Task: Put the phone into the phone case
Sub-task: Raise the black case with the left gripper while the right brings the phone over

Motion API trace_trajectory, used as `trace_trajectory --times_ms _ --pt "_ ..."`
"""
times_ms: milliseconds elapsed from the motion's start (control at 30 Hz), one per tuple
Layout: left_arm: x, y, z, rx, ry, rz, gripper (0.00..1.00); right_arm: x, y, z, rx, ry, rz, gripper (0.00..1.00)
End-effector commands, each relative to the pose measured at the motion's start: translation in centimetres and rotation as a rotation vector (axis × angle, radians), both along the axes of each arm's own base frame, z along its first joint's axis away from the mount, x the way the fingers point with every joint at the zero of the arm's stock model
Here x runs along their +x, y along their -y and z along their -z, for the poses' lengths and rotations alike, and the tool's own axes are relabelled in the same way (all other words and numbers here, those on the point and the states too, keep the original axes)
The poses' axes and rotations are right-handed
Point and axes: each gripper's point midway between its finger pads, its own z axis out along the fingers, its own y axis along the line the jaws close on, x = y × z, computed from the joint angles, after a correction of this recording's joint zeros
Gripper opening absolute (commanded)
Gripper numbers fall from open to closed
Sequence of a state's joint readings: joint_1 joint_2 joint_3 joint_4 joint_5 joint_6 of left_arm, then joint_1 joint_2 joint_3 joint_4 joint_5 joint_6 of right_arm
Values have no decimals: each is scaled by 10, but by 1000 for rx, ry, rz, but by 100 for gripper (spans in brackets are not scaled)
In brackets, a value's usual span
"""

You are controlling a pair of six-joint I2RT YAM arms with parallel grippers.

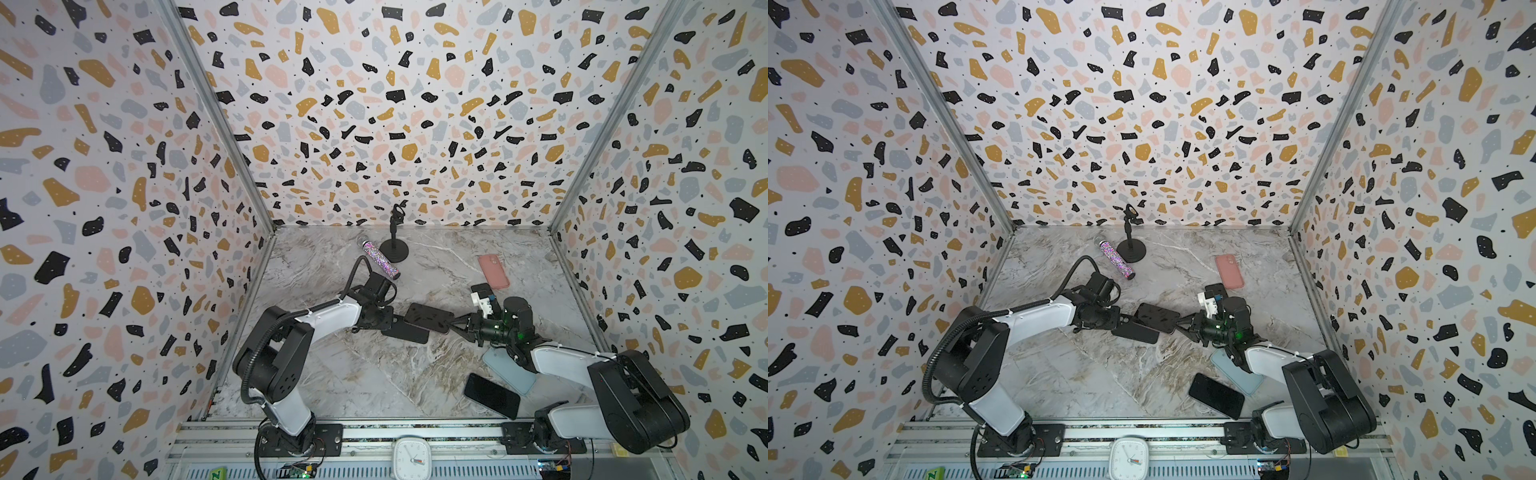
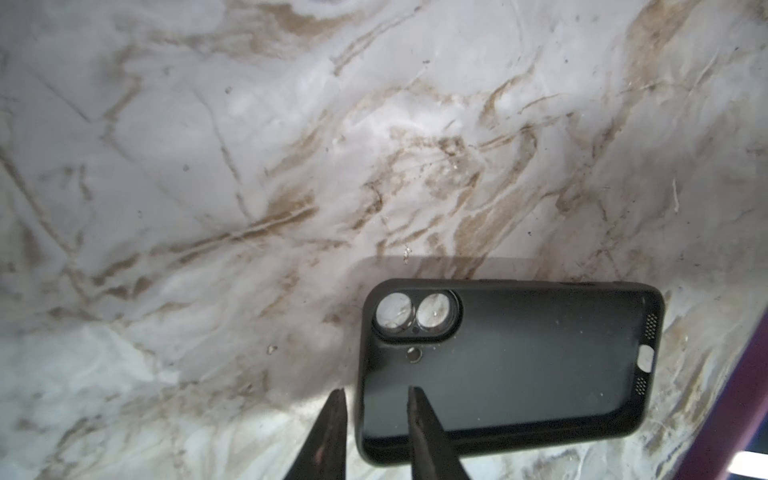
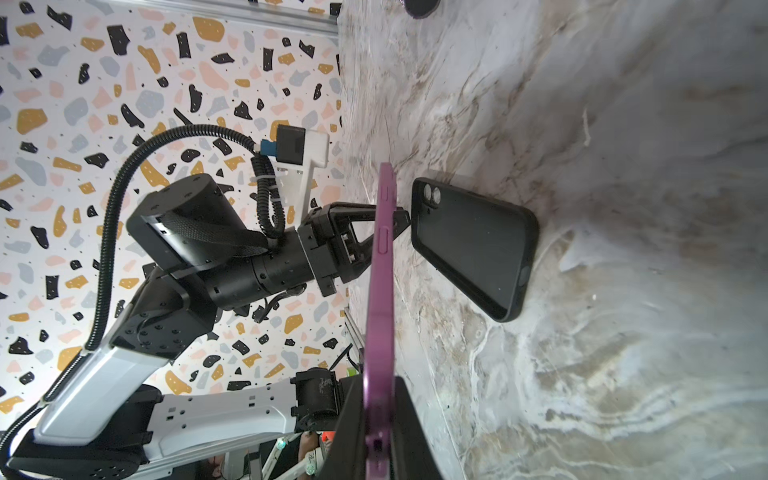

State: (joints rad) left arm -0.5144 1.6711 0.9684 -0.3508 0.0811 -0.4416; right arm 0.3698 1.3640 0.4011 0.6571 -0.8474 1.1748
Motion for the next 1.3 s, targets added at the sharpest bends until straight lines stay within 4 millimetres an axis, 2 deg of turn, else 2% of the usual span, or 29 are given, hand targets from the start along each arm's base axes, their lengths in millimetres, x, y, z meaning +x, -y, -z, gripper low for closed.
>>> trace_trajectory --times_ms 0,67,133,433,600,1267 --pt "8 -2 -12 -83 25 -27 39 6 -8 -13 8 86 -50 0" --pt "10 -3 -13 -108 21 -34 46 8 -12 -10 6 83 -63 0" --pt "11 -4 -14 -136 19 -43 48 10 -16 -6 0 78 -85 0" --pt "12 9 -15 -283 -12 -51 52 10 -34 5 10 62 -162 0" --pt "10 13 -11 -307 -27 -48 54 7 -44 10 16 52 -202 0" --pt "4 18 0 -341 -57 -36 54 10 -47 40 -73 -28 -234 0"
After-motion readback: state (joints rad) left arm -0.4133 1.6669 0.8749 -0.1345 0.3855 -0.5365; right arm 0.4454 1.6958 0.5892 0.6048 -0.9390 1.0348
